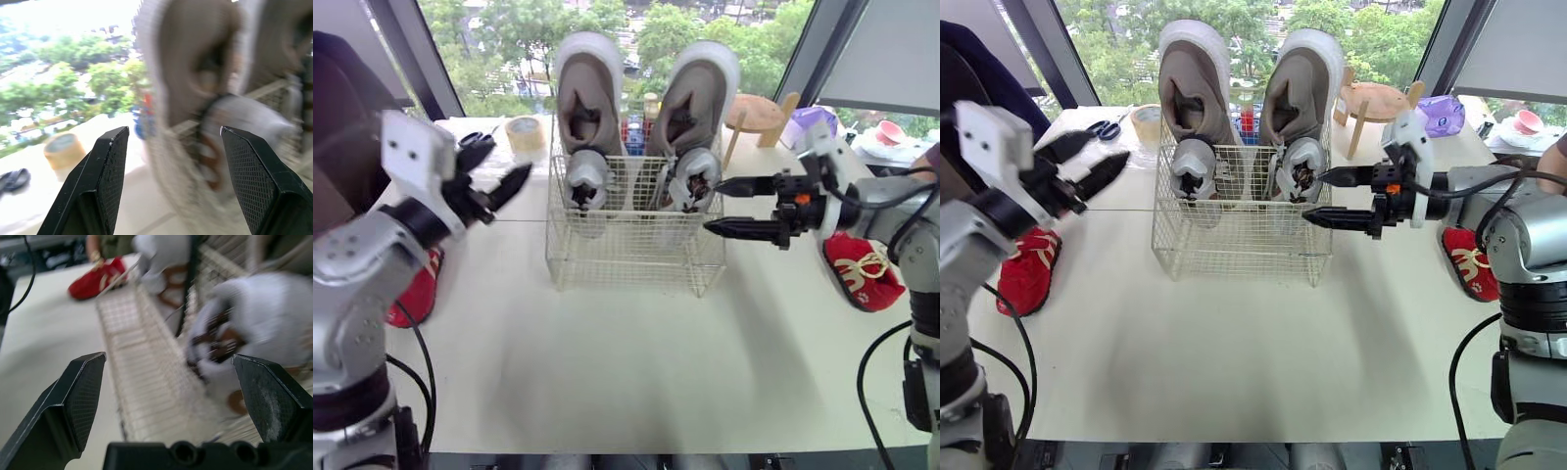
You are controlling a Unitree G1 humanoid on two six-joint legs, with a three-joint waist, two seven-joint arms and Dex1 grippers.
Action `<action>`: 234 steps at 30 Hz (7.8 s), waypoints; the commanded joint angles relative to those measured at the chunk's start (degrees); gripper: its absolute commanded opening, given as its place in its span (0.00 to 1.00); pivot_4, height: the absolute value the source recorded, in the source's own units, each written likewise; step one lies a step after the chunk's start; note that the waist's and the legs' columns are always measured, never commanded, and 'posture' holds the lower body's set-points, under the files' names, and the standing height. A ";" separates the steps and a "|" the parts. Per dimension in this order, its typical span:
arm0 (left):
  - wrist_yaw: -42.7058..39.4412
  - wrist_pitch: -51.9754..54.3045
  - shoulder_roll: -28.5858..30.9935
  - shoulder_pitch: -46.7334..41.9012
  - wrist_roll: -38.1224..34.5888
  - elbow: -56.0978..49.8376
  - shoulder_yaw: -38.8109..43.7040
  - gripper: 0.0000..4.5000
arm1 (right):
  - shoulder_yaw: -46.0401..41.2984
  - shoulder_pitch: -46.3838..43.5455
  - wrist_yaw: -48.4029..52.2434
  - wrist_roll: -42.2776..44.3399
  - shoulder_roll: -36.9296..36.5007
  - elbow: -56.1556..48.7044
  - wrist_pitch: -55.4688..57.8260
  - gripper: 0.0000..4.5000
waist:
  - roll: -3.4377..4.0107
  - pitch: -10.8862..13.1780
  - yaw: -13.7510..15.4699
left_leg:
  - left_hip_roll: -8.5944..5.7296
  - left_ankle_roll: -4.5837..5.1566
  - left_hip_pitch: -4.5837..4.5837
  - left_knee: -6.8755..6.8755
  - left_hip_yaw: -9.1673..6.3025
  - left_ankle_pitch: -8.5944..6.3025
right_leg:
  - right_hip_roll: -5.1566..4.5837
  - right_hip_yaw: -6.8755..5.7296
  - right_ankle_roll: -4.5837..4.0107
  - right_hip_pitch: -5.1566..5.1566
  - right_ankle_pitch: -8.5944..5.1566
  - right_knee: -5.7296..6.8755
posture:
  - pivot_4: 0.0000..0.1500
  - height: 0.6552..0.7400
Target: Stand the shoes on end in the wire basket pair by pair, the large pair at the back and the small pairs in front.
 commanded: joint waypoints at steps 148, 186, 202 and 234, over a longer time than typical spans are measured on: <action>12.99 -18.35 -31.35 -24.89 -51.05 22.93 -9.67 0.05 | -9.56 -10.10 -56.39 43.22 45.20 -13.66 -16.94 0.99 | 0.55 -0.02 -1.38 | -0.07 -0.06 -0.16 0.01 0.04 0.05 | 0.17 0.38 0.11 -0.19 -0.05 0.07 | 1.00 1.00; 17.70 -8.79 -15.24 -8.06 -37.04 5.89 -14.37 0.99 | -10.97 -13.61 -50.50 44.21 38.01 -9.46 -17.64 0.14 | 0.59 0.00 -1.65 | 0.04 -0.05 -0.12 -0.11 -0.02 0.05 | 0.24 0.40 0.10 -0.21 -0.05 0.07 | 1.00 1.00; 16.80 -0.59 12.45 14.79 -49.54 -9.73 -6.61 0.99 | -0.10 -10.51 -1.64 15.87 -2.23 3.18 -9.62 0.14 | 0.56 0.03 -1.40 | 0.05 0.12 -0.06 -0.15 0.05 -0.06 | -0.04 0.40 -0.08 -0.16 -0.16 -0.08 | 1.00 1.00; 12.55 -2.41 17.77 17.77 -47.76 -7.29 -5.21 1.00 | 1.84 -3.90 6.59 0.50 -0.02 -1.57 -9.65 0.98 | 0.55 0.04 -1.20 | -0.03 0.08 -0.07 -0.12 0.05 -0.05 | -0.11 0.39 0.05 -0.12 -0.09 -0.11 | 1.00 1.00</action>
